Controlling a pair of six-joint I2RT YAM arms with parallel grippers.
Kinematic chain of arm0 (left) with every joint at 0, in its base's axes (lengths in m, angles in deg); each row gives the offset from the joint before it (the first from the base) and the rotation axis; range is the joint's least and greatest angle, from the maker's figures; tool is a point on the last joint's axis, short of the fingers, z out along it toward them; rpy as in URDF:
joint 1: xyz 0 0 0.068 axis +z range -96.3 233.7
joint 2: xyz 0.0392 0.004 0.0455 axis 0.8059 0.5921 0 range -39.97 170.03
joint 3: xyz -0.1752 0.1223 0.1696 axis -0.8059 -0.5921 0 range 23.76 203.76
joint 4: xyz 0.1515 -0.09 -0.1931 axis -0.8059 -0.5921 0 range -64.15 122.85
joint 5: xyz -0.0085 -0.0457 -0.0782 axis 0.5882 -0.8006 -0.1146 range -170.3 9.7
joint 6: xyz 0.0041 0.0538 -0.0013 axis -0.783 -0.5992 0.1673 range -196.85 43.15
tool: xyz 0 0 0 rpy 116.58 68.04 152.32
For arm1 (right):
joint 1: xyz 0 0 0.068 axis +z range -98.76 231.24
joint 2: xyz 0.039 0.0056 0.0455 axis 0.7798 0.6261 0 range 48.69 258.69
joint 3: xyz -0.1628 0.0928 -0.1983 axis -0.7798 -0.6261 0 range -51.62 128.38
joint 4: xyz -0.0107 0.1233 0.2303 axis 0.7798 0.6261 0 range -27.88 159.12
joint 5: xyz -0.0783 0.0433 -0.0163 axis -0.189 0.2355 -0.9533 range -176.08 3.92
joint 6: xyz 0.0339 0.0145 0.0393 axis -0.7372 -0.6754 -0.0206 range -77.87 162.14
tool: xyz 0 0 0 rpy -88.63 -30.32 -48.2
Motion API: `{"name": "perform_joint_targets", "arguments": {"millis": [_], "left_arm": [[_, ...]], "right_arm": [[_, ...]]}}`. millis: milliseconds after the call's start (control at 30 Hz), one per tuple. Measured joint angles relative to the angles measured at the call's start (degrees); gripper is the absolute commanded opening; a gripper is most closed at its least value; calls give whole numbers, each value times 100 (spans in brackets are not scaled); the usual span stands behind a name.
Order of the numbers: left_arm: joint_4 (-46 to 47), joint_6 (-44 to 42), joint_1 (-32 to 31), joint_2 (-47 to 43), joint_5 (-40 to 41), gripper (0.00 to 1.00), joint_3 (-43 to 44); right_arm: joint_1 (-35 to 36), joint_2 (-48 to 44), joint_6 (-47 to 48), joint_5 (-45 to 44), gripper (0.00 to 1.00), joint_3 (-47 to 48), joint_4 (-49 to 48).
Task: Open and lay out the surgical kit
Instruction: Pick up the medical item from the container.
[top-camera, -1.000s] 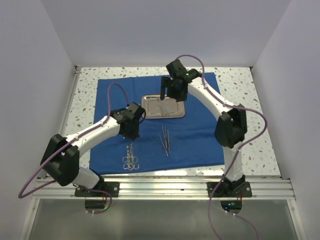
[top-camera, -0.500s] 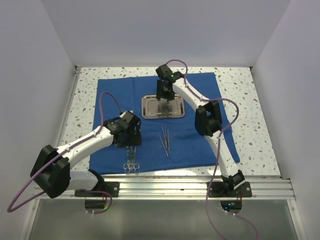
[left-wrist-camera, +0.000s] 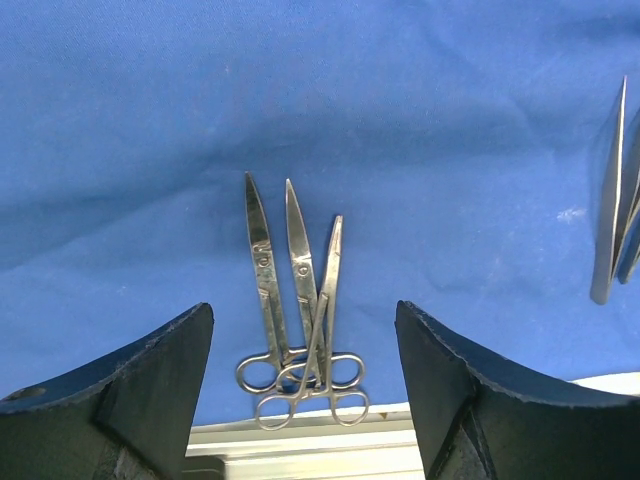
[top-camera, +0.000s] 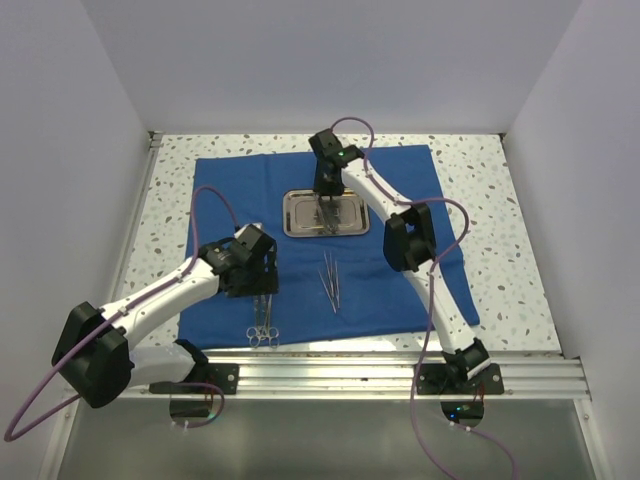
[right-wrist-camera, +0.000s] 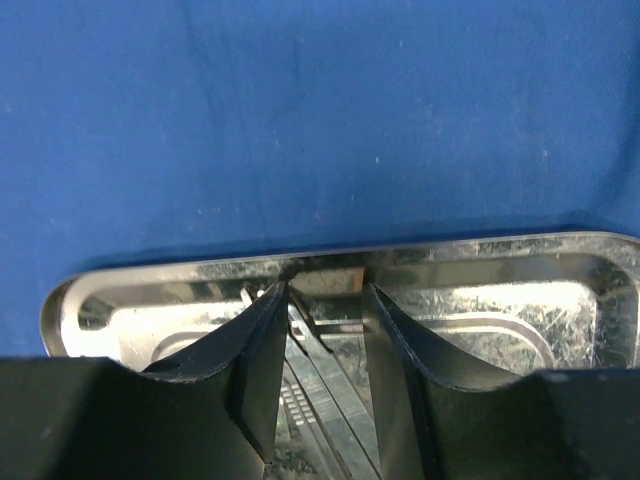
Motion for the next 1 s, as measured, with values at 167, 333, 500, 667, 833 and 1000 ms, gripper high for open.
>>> {"name": "perform_joint_targets", "arguments": {"millis": [167,333,500,667,833,1000], "left_arm": [[-11,-72,0,2,7,77,7],[-4,-190,20,42,9,77,7],[11,-302,125,57,7,76,7],[35,-345,188,76,-15,75,7],[55,-431,192,109,-46,74,7],[55,-437,190,109,-66,73,4]], "right_arm": [[11,116,4,-186,35,199,57],[74,166,70,-494,36,286,164],[109,153,186,-612,42,219,133],[122,-44,168,-553,43,-160,-142],[101,-74,-61,-326,43,-208,-229],[90,-116,-199,-181,43,-271,-302]]}}
